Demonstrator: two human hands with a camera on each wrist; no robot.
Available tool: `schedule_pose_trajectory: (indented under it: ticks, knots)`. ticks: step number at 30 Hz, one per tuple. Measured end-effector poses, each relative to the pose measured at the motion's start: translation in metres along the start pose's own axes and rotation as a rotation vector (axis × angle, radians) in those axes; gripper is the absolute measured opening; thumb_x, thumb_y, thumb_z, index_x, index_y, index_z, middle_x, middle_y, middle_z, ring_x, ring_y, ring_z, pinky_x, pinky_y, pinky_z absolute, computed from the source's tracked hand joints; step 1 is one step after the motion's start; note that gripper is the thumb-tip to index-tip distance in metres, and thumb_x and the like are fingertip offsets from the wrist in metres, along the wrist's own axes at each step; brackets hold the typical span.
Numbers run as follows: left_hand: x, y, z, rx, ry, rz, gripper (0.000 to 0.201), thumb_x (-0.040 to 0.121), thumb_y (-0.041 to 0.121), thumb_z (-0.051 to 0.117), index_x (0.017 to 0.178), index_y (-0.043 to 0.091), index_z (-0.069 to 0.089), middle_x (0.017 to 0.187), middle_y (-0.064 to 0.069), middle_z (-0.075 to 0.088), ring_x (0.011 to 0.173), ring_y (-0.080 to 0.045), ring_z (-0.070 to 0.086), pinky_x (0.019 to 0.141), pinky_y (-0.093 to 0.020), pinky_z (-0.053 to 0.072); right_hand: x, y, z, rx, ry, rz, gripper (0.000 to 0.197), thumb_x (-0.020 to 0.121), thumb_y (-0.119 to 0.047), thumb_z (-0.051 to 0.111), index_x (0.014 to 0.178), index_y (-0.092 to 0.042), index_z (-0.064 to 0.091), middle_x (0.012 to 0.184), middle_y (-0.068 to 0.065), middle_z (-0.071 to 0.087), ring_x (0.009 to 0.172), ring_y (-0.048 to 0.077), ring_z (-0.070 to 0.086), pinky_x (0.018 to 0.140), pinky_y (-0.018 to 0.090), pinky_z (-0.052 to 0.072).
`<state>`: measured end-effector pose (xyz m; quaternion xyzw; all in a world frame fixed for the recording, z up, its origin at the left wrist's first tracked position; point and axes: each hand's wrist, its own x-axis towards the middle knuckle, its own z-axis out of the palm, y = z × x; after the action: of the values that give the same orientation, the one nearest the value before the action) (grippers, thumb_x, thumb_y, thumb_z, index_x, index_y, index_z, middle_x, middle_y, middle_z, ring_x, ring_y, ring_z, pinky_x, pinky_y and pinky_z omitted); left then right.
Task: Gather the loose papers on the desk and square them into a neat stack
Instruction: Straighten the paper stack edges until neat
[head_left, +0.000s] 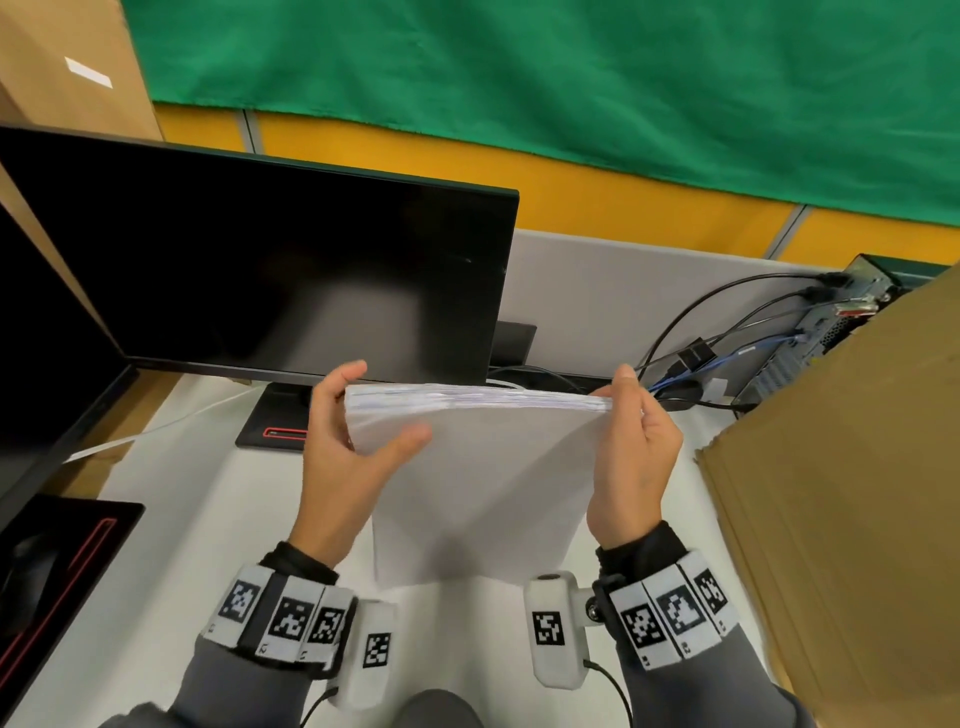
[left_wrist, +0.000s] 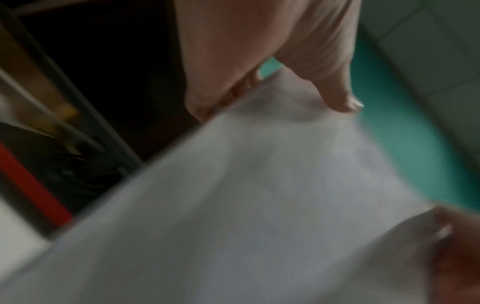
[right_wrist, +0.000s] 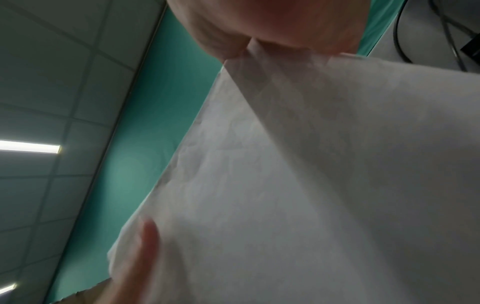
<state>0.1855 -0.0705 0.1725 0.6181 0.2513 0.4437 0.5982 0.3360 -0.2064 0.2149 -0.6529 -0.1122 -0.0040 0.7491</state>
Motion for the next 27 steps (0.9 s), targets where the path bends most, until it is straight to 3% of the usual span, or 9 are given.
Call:
schedule_pose_trajectory:
  ticks: [3, 6, 8, 12, 15, 17, 20, 24, 27]
  knots:
    - [0.000, -0.040, -0.013, 0.114, -0.225, -0.244, 0.078, 0.043, 0.031, 0.090, 0.114, 0.020, 0.061, 0.105, 0.004, 0.074, 0.100, -0.010, 0.068, 0.080, -0.021, 0.055, 0.002, 0.002, 0.002, 0.000, -0.019, -0.032, 0.041, 0.096, -0.034, 0.048, 0.066, -0.010, 0.063, 0.065, 0.005, 0.047, 0.072, 0.020, 0.045, 0.069, 0.030, 0.037]
    - [0.003, -0.052, -0.011, 0.120, -0.182, -0.290, 0.032, 0.066, 0.005, 0.078, 0.090, 0.022, 0.069, 0.082, 0.017, 0.077, 0.083, -0.002, 0.071, 0.069, -0.015, 0.052, 0.002, 0.002, 0.000, 0.034, -0.099, -0.052, 0.046, 0.088, -0.047, 0.050, 0.070, -0.007, 0.063, 0.071, 0.014, 0.052, 0.073, 0.024, 0.048, 0.069, 0.033, 0.039]
    - [0.006, -0.055, -0.009, 0.095, -0.176, -0.291, 0.027, 0.070, 0.000, 0.074, 0.085, 0.023, 0.069, 0.076, 0.018, 0.076, 0.076, 0.000, 0.070, 0.065, -0.014, 0.052, 0.002, 0.007, -0.011, 0.077, -0.241, -0.077, 0.048, 0.078, -0.051, 0.052, 0.081, -0.005, 0.063, 0.076, 0.009, 0.059, 0.075, 0.019, 0.055, 0.068, 0.030, 0.045]
    - [0.003, -0.066, -0.011, 0.067, -0.137, -0.345, 0.029, 0.067, 0.002, 0.077, 0.088, 0.020, 0.069, 0.076, 0.014, 0.077, 0.075, -0.005, 0.071, 0.064, -0.017, 0.054, -0.002, 0.060, -0.043, 0.006, -0.516, 0.010, 0.034, 0.078, -0.020, 0.071, 0.110, -0.022, 0.058, 0.103, -0.010, 0.073, 0.101, 0.012, 0.067, 0.084, 0.028, 0.054]
    - [-0.006, -0.083, -0.010, 0.097, -0.079, -0.387, 0.022, 0.072, 0.004, 0.074, 0.086, 0.020, 0.069, 0.072, 0.016, 0.076, 0.085, -0.018, 0.070, 0.064, -0.016, 0.054, -0.013, 0.106, -0.051, -0.220, -0.457, 0.078, 0.030, 0.088, -0.009, 0.063, 0.098, -0.037, 0.062, 0.099, -0.008, 0.073, 0.104, 0.025, 0.066, 0.086, 0.037, 0.054]
    - [-0.007, -0.081, -0.006, 0.135, -0.027, -0.374, 0.016, 0.075, 0.008, 0.072, 0.083, 0.022, 0.069, 0.070, 0.018, 0.075, 0.088, -0.022, 0.069, 0.067, -0.017, 0.053, -0.014, 0.110, -0.045, -0.305, -0.391, 0.063, 0.029, 0.091, -0.010, 0.058, 0.091, -0.039, 0.061, 0.091, -0.009, 0.072, 0.094, 0.014, 0.066, 0.079, 0.030, 0.052]
    - [-0.001, -0.055, -0.009, 0.254, 0.057, -0.285, 0.013, 0.077, 0.015, 0.071, 0.086, 0.023, 0.066, 0.078, 0.014, 0.070, 0.086, -0.019, 0.065, 0.074, -0.027, 0.049, -0.012, 0.094, -0.027, -0.321, -0.402, 0.009, 0.024, 0.091, -0.009, 0.057, 0.089, -0.033, 0.059, 0.086, -0.006, 0.069, 0.074, 0.000, 0.061, 0.071, 0.019, 0.049]
    - [-0.002, -0.023, -0.042, 0.560, 0.121, -0.166, 0.030, 0.082, 0.021, 0.066, 0.111, 0.018, 0.059, 0.091, 0.005, 0.060, 0.084, -0.016, 0.055, 0.075, -0.025, 0.040, -0.031, 0.096, 0.008, -0.403, -0.560, 0.009, 0.005, 0.091, -0.012, 0.057, 0.094, -0.014, 0.061, 0.084, 0.006, 0.070, 0.074, 0.017, 0.063, 0.072, 0.029, 0.052]
    - [-0.008, -0.034, -0.094, 0.756, 0.138, -0.302, 0.035, 0.081, 0.022, 0.067, 0.112, 0.010, 0.056, 0.097, -0.002, 0.065, 0.090, -0.026, 0.060, 0.076, -0.032, 0.044, -0.064, 0.122, 0.040, -0.518, -0.776, 0.100, 0.012, 0.091, -0.015, 0.056, 0.095, -0.004, 0.059, 0.083, 0.019, 0.067, 0.069, 0.021, 0.057, 0.073, 0.040, 0.054]
